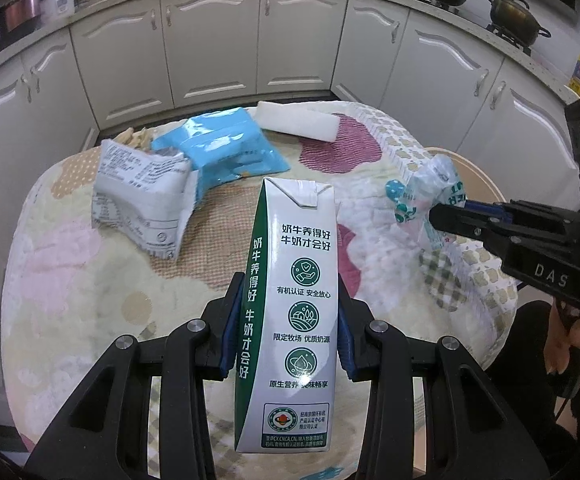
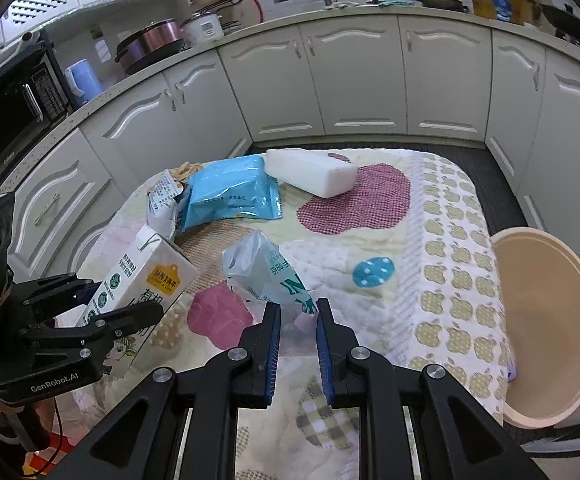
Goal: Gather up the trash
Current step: 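Carry the milk carton and plastic bag over the beige bucket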
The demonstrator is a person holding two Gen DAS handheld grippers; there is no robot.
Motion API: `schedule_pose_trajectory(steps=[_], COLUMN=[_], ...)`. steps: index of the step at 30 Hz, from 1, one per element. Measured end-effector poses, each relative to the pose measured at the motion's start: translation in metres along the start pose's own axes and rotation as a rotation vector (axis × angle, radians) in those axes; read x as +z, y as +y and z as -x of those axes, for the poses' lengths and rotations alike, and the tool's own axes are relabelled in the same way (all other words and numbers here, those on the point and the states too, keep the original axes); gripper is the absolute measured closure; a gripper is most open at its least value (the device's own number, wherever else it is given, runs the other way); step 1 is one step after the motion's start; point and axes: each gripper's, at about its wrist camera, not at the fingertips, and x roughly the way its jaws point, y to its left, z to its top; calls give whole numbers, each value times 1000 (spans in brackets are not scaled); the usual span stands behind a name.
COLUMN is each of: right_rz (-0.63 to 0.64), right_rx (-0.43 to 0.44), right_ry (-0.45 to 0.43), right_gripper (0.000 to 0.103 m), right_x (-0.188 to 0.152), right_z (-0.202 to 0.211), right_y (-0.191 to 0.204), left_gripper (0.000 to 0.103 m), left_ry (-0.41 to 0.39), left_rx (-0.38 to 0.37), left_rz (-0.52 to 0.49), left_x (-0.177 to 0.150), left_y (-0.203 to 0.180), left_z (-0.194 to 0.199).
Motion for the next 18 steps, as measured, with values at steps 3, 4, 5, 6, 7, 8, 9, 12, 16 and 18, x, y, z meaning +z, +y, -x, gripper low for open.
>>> schedule_pose_trajectory(steps=[3, 4, 5, 6, 7, 8, 9, 12, 16, 18], right_rz=[-13, -20, -24, -27, -30, -32, -34, -48, -66, -79], right_rx=[-5, -6, -6, -6, -8, -9, -13, -15, -15, -27], right_ry=[1, 1, -1, -3, -6, -8, -12, -17, -31, -41], right_gripper=[87, 87, 87, 87, 87, 87, 87, 87, 87, 87], right_x=[-3, -4, -5, -5, -7, -8, -9, -12, -15, -15], right_z=[3, 4, 4, 5, 6, 7, 7, 8, 11, 16], right_y=[-5, -7, -9, -10, -12, -13, -14, -20, -35, -50], left_gripper=[66, 66, 66, 66, 66, 66, 66, 66, 66, 66], left_ry=[0, 0, 2, 4, 5, 6, 8, 20, 38, 39], left_rx=[-5, -7, -10, -15, -18, -22, -25, -37, -56, -58], left_rz=[-4, -6, -8, -11, -13, -15, -18, -24, -35, -44], left_x=[2, 3, 4, 5, 6, 7, 8, 10, 17, 23], left_y=[-6, -9, -12, -15, -16, -19, -22, -30, -41, -49], left_z=[0, 0, -1, -2, -2, -3, -4, -9, -16, -20])
